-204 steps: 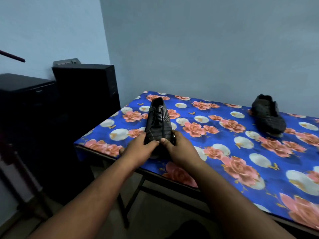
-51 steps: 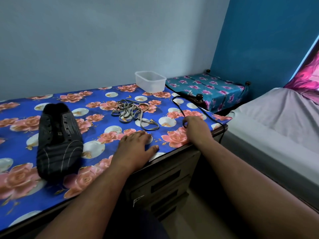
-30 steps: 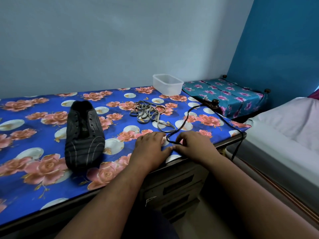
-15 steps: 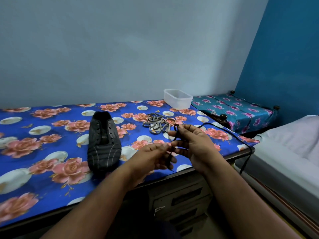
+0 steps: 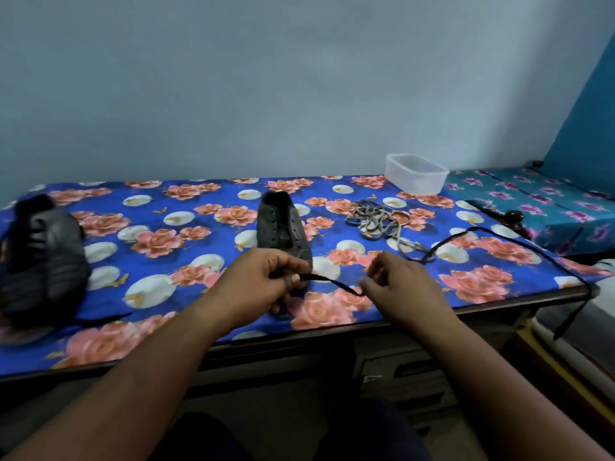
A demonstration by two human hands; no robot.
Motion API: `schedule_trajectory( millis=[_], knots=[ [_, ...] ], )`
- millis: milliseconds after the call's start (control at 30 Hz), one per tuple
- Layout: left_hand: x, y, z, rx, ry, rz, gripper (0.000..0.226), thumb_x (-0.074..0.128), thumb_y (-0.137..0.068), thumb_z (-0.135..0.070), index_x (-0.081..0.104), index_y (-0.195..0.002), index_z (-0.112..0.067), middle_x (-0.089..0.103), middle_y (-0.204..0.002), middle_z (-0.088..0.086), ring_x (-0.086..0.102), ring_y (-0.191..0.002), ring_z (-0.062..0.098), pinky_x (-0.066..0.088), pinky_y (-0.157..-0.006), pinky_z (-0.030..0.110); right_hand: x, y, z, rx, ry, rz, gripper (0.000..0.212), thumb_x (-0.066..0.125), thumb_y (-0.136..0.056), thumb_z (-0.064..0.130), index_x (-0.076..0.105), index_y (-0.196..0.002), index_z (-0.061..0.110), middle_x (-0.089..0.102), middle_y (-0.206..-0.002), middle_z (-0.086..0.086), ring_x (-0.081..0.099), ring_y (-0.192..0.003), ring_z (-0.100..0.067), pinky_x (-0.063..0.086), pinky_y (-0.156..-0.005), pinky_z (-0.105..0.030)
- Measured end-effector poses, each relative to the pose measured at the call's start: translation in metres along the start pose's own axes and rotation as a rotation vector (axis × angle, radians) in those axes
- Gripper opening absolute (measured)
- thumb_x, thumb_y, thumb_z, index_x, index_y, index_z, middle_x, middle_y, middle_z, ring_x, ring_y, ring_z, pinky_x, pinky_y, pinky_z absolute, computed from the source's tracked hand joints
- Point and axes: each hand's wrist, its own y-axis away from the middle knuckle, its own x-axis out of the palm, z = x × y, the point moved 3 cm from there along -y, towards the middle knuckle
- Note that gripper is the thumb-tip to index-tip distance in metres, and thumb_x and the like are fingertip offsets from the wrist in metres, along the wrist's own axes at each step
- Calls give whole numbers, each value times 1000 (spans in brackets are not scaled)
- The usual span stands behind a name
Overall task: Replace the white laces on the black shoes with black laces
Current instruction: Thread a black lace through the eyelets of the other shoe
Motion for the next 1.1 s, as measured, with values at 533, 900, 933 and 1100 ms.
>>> schedule_trajectory(
  millis=[533,900,933,1100],
  knots=[
    [-27,36,38,13,400,-318,17,70,-91,-23,73,-101,-9,76,-88,12,62,-68,20,52,-53,31,33,16,71,-372,-532,86,15,63,-99,31,68,-86,24,62,-73,11,55,-66,-4,38,-59,-16],
    [-19,42,37,66,277,-250,8,74,-91,-21,79,-93,-16,73,-85,15,60,-68,19,48,-51,32,35,19,80,-402,-574,169,11,63,-98,33,70,-90,30,69,-82,14,63,-80,-3,43,-67,-12],
    [-19,42,36,78,265,-243,8,74,-91,-23,80,-92,-18,72,-83,15,60,-68,22,48,-52,33,35,18,82,-398,-596,177,10,63,-98,35,71,-94,31,70,-84,15,64,-81,-1,45,-67,-11],
    [-19,43,34,76,239,-247,12,76,-89,-34,80,-91,-23,71,-81,14,56,-68,44,46,-54,39,35,13,91,-429,-620,216,14,62,-100,31,71,-94,24,72,-80,12,66,-77,-1,48,-67,-16]
  ],
)
